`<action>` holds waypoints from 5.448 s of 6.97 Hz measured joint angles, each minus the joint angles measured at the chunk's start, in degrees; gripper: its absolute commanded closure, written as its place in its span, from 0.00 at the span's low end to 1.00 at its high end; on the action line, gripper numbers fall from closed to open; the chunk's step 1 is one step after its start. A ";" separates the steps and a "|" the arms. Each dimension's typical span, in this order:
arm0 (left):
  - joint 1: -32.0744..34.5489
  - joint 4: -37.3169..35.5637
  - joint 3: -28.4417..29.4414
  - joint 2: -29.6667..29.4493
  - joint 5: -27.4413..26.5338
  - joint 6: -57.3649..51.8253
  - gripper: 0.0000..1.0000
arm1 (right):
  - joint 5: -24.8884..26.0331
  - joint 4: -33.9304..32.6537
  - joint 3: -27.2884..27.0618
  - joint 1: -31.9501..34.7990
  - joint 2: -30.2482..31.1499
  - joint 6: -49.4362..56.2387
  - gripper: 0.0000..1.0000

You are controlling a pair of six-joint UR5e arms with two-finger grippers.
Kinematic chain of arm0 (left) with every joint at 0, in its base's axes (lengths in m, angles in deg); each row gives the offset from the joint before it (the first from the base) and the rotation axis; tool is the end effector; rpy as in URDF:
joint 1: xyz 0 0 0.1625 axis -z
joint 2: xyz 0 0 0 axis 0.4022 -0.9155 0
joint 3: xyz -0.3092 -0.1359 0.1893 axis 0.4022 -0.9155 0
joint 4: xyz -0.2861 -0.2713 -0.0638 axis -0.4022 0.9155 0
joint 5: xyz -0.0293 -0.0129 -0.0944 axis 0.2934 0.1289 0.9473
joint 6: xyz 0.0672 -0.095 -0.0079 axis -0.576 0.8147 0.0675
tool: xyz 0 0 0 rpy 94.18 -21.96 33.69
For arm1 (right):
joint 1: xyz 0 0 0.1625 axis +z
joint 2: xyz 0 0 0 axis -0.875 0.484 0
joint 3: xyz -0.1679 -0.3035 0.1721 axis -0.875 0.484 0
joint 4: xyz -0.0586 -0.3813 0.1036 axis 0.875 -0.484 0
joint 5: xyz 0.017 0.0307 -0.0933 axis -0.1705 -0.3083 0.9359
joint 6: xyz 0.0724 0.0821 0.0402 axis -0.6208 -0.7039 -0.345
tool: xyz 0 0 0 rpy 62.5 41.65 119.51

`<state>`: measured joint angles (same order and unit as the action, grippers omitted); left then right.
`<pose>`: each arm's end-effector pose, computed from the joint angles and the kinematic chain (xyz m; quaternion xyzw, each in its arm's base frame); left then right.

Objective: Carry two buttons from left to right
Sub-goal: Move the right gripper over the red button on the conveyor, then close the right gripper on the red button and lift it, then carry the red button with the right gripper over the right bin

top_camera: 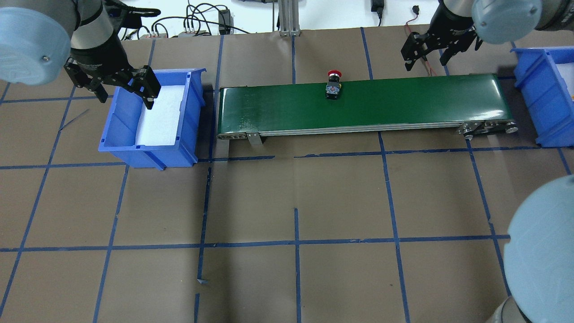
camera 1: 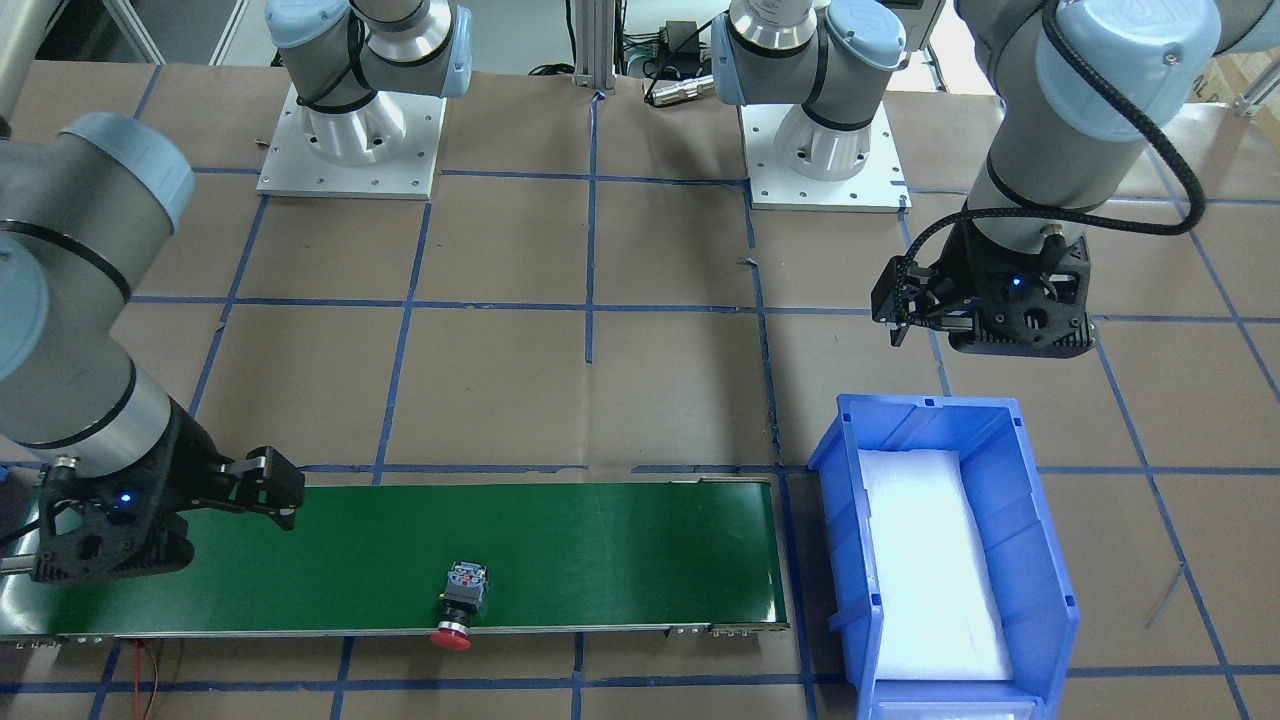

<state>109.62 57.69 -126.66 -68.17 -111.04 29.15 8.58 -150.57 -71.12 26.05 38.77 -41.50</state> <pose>-0.0778 -0.5293 0.3957 0.0622 0.9950 0.0207 0.0753 0.1071 -0.6444 0.3055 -0.0456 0.9964 -0.0684 0.0206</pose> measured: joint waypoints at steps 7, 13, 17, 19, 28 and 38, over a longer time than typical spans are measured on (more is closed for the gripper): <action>0.07 -0.09 0.10 -0.08 0.21 -0.17 0.00 | 0.52 -9.80 -0.27 6.09 -7.83 -14.63 0.01; 1.43 0.26 -0.21 2.23 0.69 0.48 0.00 | 0.40 -10.12 0.51 6.36 -9.74 -16.51 0.35; 6.02 -0.13 0.59 1.19 1.15 9.08 0.00 | 0.40 -9.10 3.28 5.57 -11.87 -15.48 0.91; 6.53 -0.29 0.99 0.95 1.34 8.94 0.00 | 0.51 -6.46 4.28 3.73 -11.23 -11.26 0.90; 6.87 -0.35 1.04 1.55 2.43 8.81 0.00 | 6.42 12.67 5.11 -27.72 -1.04 36.51 0.90; 6.38 -0.35 1.07 1.54 2.46 8.96 0.00 | 2.60 15.70 29.56 -34.91 -19.31 40.19 0.90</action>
<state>116.00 57.34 -125.59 -66.63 -108.58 38.12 11.18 -134.87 -41.57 -8.85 19.46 -1.31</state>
